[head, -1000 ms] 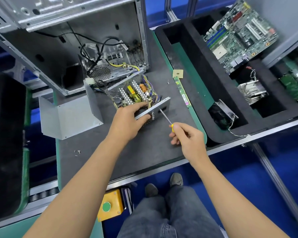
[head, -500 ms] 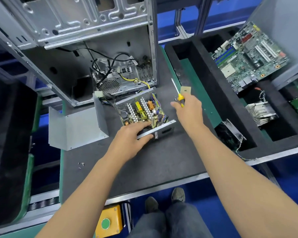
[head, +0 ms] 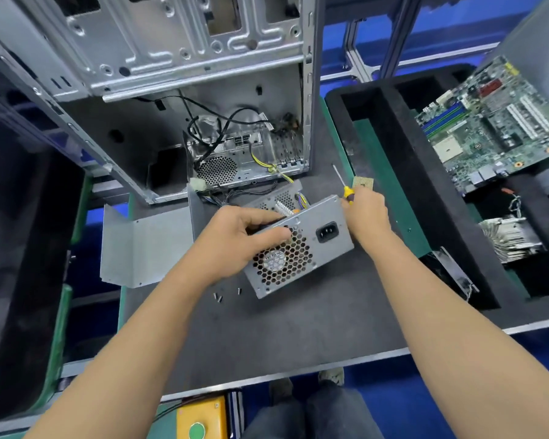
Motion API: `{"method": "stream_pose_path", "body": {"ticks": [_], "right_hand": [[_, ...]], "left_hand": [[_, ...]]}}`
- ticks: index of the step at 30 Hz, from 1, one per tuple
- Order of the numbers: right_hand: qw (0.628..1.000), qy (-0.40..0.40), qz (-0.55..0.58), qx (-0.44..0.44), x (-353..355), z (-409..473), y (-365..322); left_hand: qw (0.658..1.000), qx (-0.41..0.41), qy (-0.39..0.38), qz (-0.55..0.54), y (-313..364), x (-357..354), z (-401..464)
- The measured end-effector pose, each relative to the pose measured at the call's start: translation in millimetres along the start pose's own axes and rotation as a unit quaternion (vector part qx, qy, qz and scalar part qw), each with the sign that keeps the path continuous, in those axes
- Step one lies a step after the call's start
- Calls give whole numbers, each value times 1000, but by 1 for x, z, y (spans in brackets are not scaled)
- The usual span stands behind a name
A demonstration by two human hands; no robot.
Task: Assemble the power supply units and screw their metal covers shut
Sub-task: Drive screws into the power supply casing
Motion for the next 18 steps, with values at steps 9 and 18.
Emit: {"method": "stream_pose_path", "body": {"ticks": [9, 18], "right_hand": [[942, 130, 302, 66, 71, -69, -24], [924, 95, 330, 167, 51, -111, -83]], "left_hand": [[987, 86, -38, -132, -2, 15, 20], [988, 82, -58, -114, 0, 15, 21]]}}
Point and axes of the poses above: each hand's wrist, its own z-axis towards the middle knuckle, its own x-axis out of the back of the hand, y = z × x, the point moved 4 cm from there along z, towards the middle knuckle, and after that the axes turned 8 degrees about x, right-handed, at the moved point
